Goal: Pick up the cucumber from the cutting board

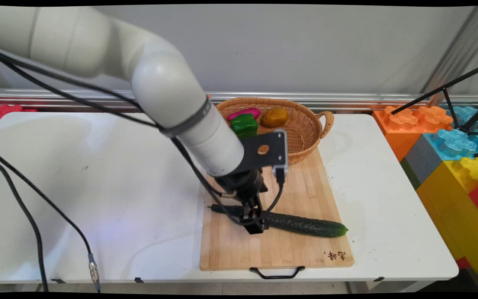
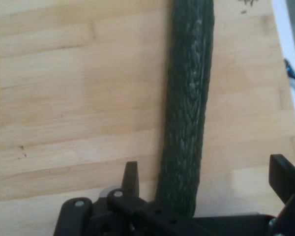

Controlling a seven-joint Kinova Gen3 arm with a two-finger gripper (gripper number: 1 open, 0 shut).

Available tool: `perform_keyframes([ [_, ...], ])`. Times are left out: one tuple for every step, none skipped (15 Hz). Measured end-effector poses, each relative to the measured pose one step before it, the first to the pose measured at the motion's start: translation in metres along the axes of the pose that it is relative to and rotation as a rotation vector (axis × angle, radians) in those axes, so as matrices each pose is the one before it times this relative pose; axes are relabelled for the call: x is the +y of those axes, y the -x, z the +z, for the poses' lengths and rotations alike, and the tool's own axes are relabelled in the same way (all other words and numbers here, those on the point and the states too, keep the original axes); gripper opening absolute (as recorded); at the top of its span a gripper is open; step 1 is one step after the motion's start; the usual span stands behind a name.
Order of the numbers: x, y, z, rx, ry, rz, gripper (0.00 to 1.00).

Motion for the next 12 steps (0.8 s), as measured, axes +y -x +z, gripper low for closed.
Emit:
perform_keyframes([
  [0.00077,0.00231,0.00697,-0.00187,-0.00589,0.02299,1.0],
  [0.00045,0.00133,0.00748,0.00162,-0.01167,0.02816,1.0],
  [0.00017,0.00034,0.00524,0.0029,-0.01092,0.02136,1.0],
  [0.00024,0.00021,0.00486,0.00289,-0.01067,0.02039,1.0],
  [0.00021,0.00013,0.00295,0.00174,-0.00675,0.01276,1.0],
  [0.00042,0.00031,0.00409,0.00248,-0.00912,0.01768,1.0],
  [0.00076,0.00046,0.00432,0.00171,-0.00774,0.01767,1.0],
  [0.00102,0.00069,0.00398,0.00063,-0.00509,0.0166,1.0],
  [0.00092,0.00078,0.00305,-0.00002,-0.00335,0.01219,1.0],
  [0.00066,0.00051,0.00201,-0.00025,-0.00138,0.00757,1.0],
  [0.00094,0.00064,0.00286,-0.00023,-0.00161,0.01094,1.0],
  [0.00072,0.00049,0.00202,-0.00019,-0.00083,0.00725,1.0],
])
